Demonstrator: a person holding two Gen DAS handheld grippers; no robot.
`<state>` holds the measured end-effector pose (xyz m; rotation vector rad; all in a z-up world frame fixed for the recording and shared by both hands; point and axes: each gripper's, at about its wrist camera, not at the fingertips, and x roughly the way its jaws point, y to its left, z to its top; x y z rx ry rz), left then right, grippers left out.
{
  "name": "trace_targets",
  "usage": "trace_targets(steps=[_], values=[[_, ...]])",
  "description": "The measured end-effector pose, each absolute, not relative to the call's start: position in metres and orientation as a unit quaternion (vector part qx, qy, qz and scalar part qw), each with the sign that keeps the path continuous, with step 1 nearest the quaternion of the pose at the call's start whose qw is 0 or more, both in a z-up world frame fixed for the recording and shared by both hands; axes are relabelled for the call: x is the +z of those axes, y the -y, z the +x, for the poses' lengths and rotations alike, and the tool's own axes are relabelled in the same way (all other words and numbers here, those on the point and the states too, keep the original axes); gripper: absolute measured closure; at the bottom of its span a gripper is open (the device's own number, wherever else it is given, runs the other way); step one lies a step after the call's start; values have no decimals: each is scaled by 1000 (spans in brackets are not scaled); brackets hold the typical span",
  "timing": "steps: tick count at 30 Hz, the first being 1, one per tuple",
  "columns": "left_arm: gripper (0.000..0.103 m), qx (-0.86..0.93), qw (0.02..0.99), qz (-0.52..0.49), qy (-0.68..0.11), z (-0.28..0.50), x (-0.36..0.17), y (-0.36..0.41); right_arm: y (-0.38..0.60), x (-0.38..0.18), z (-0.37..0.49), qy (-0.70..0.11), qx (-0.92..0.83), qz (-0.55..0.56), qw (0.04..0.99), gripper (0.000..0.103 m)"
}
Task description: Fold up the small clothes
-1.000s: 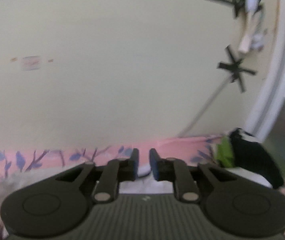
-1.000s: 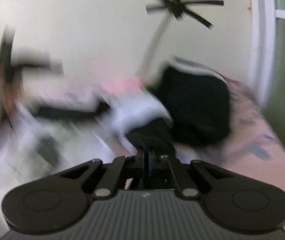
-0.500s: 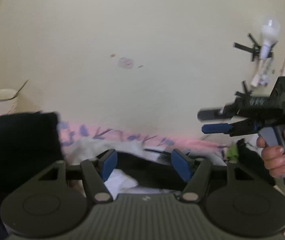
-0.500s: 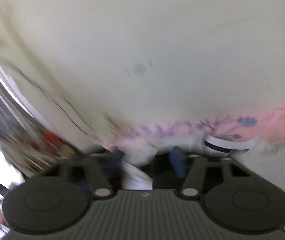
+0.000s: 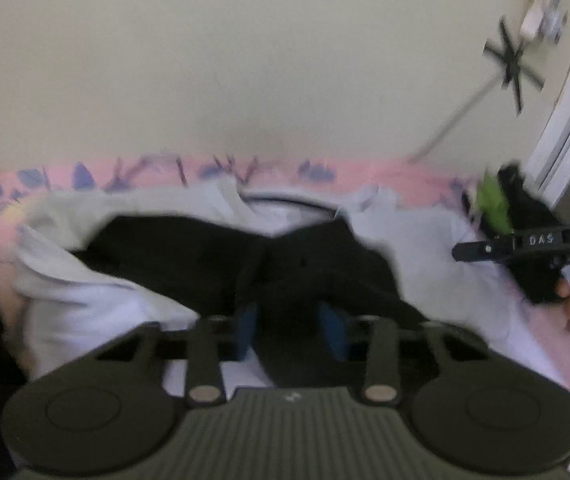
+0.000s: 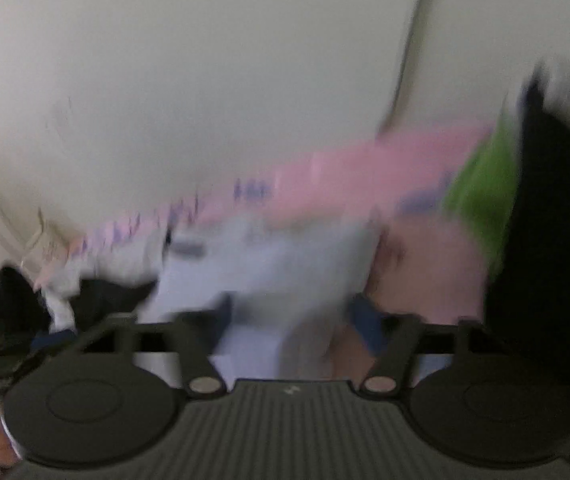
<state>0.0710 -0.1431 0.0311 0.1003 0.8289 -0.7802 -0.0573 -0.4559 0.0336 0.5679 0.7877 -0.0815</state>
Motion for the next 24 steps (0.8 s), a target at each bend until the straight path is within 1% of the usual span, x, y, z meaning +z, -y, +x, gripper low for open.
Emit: trace_targets(steps=[1,2,4,5,7,8,9,10,11,12,14,18,19,21,23,24], values=[[94,-364,836,56,-407,71,25,148,449,28,-62,-374,-44,268,887,97],[94,-361,836,61,-409,68,22,150,449,30,-67,-358,-52,259,895,103],[94,-366,836,75,-401,62,21,151,454,38,-79,-330,-94,233,910,103],[91,-361,839,81,-399,61,21,154,456,38,-81,-328,-110,212,914,103],[91,-352,841,84,-403,61,23,156,453,33,-79,-342,-104,198,913,103],[90,-348,840,86,-406,60,25,155,448,34,-78,-348,-97,190,913,95],[89,-344,841,87,-409,59,28,153,442,38,-80,-348,-89,181,916,76],[88,-340,843,85,-407,56,33,145,436,46,-87,-338,-83,173,921,68],[84,-339,849,84,-397,48,40,131,434,53,-96,-324,-84,172,927,50],[79,-337,856,84,-384,40,47,117,430,62,-110,-305,-83,175,932,46],[74,-328,868,91,-361,21,59,79,430,74,-141,-288,-72,185,937,47],[73,-287,883,86,-362,-15,67,-3,421,83,-216,-298,-53,183,935,51],[72,-273,885,83,-368,-23,66,-19,416,81,-237,-306,-52,183,933,53],[70,-250,887,86,-379,-43,62,-49,409,77,-273,-326,-52,190,925,65],[69,-237,887,86,-385,-67,57,-75,399,74,-311,-340,-57,192,919,67],[66,-235,887,84,-388,-78,55,-84,398,76,-329,-343,-64,188,918,67]])
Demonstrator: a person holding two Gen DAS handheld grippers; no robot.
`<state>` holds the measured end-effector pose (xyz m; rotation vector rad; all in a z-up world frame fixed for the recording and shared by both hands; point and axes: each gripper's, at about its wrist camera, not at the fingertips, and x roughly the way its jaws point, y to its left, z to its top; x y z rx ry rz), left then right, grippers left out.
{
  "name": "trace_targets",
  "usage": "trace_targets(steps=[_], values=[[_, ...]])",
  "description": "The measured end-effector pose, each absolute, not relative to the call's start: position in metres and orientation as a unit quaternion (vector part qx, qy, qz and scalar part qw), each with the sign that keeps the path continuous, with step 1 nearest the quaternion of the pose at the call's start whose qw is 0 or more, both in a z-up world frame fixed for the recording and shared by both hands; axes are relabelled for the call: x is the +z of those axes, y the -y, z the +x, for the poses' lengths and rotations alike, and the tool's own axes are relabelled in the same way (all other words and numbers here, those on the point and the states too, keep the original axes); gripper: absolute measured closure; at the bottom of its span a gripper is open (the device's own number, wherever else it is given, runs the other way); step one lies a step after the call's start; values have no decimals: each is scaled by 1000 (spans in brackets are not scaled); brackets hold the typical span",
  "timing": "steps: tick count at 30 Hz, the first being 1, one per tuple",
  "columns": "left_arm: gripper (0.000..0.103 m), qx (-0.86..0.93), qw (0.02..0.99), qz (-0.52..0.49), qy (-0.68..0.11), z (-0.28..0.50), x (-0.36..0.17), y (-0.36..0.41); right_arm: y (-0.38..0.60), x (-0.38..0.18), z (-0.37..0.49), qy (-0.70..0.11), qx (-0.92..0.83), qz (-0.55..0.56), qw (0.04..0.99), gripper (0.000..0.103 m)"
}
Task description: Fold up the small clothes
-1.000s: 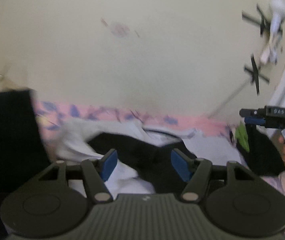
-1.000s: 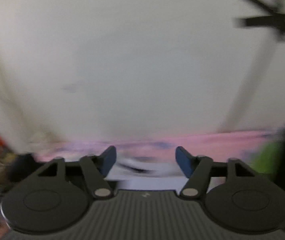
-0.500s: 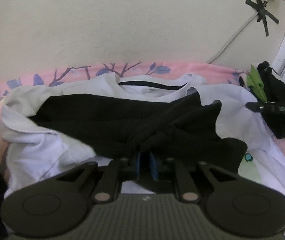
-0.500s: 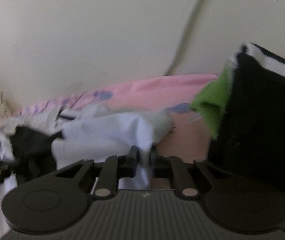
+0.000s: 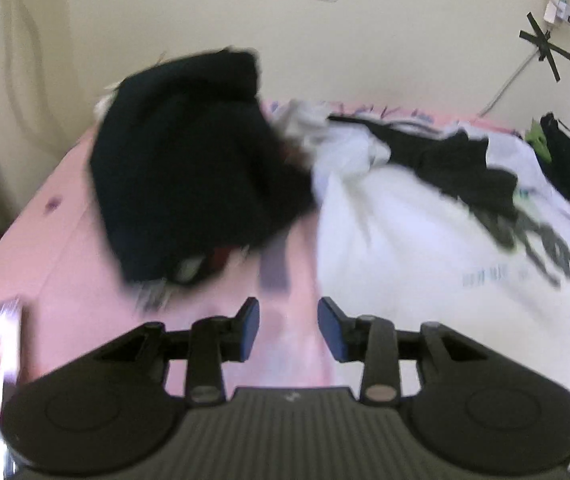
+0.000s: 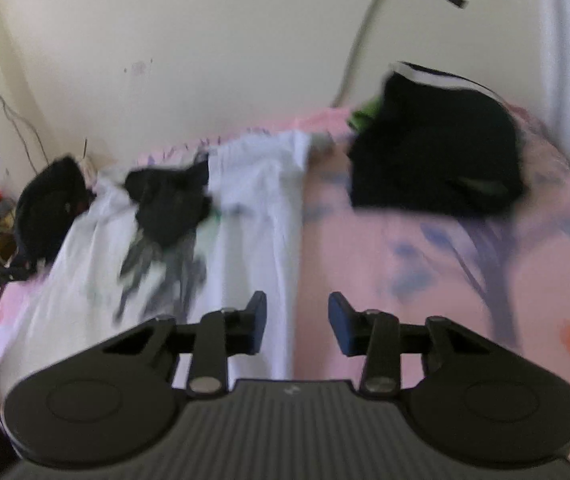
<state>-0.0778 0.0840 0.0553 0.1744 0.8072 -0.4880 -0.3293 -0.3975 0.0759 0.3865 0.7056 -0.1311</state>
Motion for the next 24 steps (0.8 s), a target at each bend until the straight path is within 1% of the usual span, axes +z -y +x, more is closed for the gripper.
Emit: trace_targets(steps=[2,7,9,12,18,22,23,24], values=[[63,-232,887,74,-392,-100,52,-100,394,84,-371,-345,-89,173,918,67],[61,-249,881,67,-398,-148,44,-114,397,119,-458,-320,-171,149,920,67],[61,-252,878,67,-402,-160,39,-117,391,123,-475,-318,-178,144,920,66],[61,-254,873,64,-412,-175,33,-123,375,114,-480,-331,-149,138,921,66],[61,-252,878,79,-400,-199,33,-125,331,74,-471,-362,-64,152,917,64],[64,-254,879,81,-395,-206,31,-124,317,56,-471,-360,-44,176,915,63],[77,-258,878,78,-396,-207,31,-124,317,52,-470,-355,-41,185,915,62],[99,-269,874,72,-398,-208,32,-123,316,48,-468,-352,-34,194,915,62]])
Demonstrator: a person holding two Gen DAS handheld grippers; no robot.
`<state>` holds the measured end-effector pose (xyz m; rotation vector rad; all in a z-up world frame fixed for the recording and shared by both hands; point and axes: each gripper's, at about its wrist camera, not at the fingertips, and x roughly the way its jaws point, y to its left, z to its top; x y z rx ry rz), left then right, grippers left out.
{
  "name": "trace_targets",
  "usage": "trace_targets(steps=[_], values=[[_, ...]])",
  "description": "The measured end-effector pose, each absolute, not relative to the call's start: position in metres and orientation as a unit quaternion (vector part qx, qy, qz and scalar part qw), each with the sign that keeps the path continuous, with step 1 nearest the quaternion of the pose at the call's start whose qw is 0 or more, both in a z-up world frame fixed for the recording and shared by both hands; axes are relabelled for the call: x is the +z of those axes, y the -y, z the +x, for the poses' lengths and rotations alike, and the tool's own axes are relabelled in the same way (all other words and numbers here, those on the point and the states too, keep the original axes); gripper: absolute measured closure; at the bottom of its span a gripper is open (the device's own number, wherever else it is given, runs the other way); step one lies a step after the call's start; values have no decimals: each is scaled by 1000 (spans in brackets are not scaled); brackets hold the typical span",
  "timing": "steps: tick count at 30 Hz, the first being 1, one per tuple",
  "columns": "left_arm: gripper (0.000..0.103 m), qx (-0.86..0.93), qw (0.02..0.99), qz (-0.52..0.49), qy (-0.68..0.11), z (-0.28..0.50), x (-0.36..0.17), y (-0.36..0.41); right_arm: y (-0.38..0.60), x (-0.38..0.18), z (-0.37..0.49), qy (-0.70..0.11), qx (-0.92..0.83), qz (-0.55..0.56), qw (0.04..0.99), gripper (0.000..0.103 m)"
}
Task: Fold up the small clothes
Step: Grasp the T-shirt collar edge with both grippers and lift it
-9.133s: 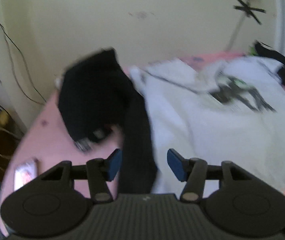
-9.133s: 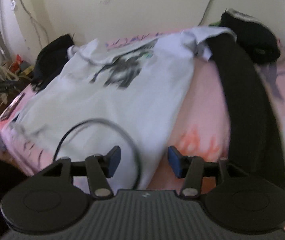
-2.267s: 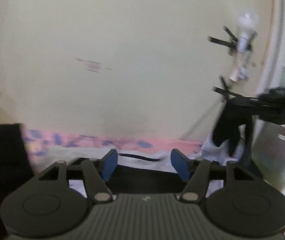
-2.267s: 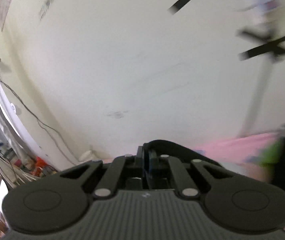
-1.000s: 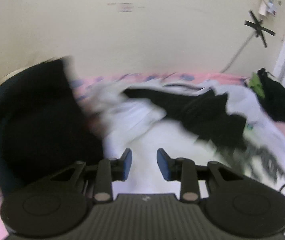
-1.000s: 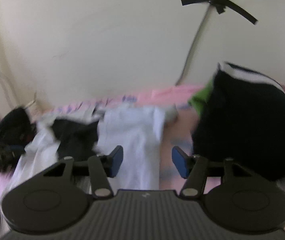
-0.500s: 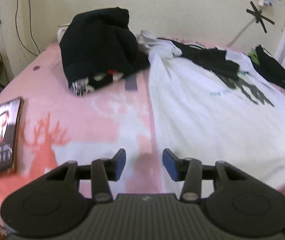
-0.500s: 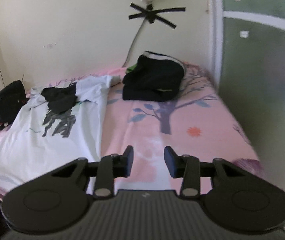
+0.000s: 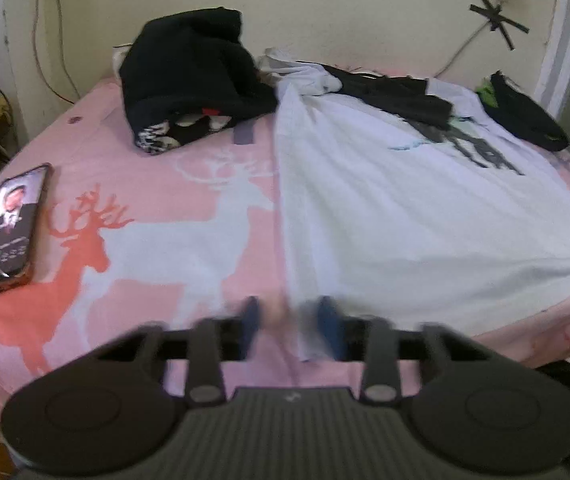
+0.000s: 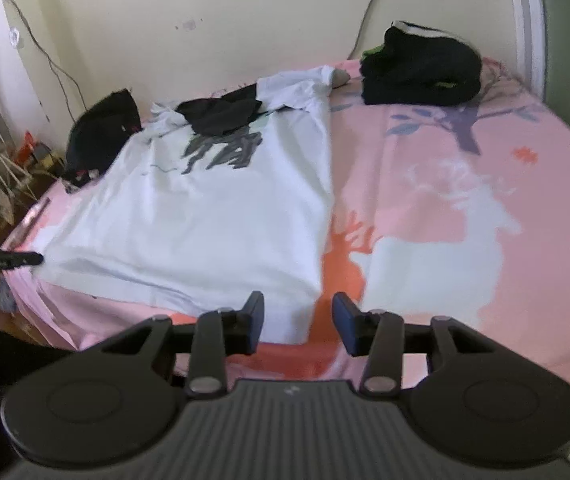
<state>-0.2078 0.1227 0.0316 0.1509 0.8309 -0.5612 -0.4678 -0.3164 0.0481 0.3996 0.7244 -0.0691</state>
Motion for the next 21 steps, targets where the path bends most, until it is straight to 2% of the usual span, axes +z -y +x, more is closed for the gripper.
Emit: trace_targets(steps=[2,3,4,5,9,12,17,21], values=[[100,-270,874,69,-399,-210,33,-120,316,40,-463,-355,-24,204,912,65],[100,-269,875,68,-398,-210,35,-121,313,36,-459,-363,-20,204,909,87],[100,-270,876,59,-396,-211,38,-123,310,33,-455,-372,-12,201,906,96],[100,-273,877,39,-394,-210,44,-129,306,33,-452,-371,-8,195,908,100],[100,-287,883,-64,-367,-199,79,-157,306,66,-453,-318,17,187,929,101],[100,-288,890,-105,-337,-177,104,-162,325,94,-441,-267,13,198,943,101],[100,-279,902,-107,-312,-107,135,-125,367,115,-373,-234,0,197,952,101],[97,-243,917,-78,-306,-33,144,-63,392,116,-287,-235,-20,188,954,101]])
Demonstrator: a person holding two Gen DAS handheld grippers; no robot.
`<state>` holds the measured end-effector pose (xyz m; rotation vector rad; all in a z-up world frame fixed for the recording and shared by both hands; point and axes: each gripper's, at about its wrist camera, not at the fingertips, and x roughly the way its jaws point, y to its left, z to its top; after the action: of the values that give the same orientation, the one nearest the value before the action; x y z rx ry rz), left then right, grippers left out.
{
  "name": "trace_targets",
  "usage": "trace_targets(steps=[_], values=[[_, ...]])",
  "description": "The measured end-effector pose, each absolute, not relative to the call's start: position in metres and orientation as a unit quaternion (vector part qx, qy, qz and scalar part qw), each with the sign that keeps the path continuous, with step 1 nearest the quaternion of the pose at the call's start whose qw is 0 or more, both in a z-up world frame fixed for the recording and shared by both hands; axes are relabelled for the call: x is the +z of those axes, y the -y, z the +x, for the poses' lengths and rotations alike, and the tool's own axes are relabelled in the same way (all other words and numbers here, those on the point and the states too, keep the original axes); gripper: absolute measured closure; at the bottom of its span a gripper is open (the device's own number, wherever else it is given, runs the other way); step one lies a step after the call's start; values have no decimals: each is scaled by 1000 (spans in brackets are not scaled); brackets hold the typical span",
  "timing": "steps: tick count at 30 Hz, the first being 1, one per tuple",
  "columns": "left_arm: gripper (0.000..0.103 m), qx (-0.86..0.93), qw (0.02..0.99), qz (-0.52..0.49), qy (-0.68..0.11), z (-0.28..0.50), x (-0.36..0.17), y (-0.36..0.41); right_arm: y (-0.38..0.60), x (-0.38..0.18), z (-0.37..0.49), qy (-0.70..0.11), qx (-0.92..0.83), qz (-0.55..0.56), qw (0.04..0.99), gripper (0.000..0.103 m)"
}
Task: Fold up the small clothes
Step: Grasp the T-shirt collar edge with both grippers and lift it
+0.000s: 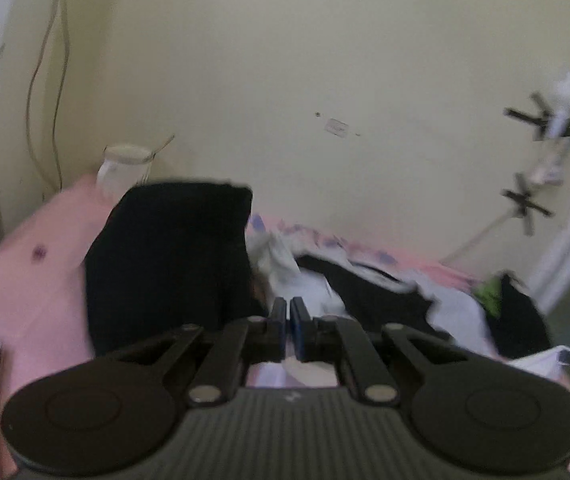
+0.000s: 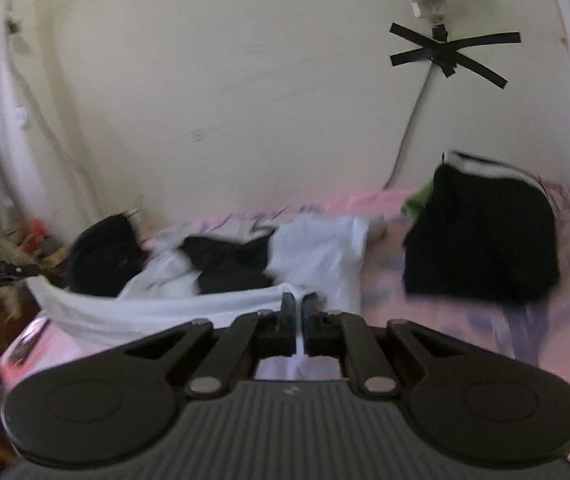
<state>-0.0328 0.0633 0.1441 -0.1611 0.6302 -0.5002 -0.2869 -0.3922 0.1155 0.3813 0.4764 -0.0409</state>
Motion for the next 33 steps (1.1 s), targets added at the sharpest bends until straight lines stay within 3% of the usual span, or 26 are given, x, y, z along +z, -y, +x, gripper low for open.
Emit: trace_targets(steps=[1,2,3,6,7,11,14,15,18,25,26,27,28,29,33], values=[[94,-232,920,-64,-308,-16,141,-46,399,113,-265,-235,-30,194,952,101],[86,-213,923,-46,-317,0,135,-31,404,108,-243,-234,-43,192,952,100],[75,-189,923,-31,-335,15,128,-19,406,102,-227,-239,-61,184,952,92],[77,-171,920,-9,-352,34,123,-7,417,90,-193,-294,-95,154,939,57],[77,-178,923,-3,-341,37,128,-5,421,91,-192,-293,-92,147,940,55],[75,-199,927,36,-317,63,150,39,436,113,-162,-271,-65,134,951,54],[62,-233,915,82,-318,98,147,98,438,117,-107,-281,-39,125,951,48],[56,-240,910,97,-323,111,140,117,438,114,-91,-289,-33,118,949,47],[49,-252,894,116,-353,152,110,160,438,97,-32,-326,-19,100,940,47],[44,-256,859,104,-432,221,40,215,445,41,49,-399,26,89,912,47],[53,-261,853,107,-440,223,31,218,447,31,55,-409,36,93,907,51],[75,-269,847,112,-445,225,24,223,447,25,59,-416,42,94,903,68],[78,-271,851,124,-433,223,20,228,444,19,62,-424,49,88,900,75],[95,-275,853,141,-421,219,18,234,439,19,62,-409,50,66,909,103],[95,-250,867,123,-414,223,24,234,443,32,77,-372,3,69,926,103]])
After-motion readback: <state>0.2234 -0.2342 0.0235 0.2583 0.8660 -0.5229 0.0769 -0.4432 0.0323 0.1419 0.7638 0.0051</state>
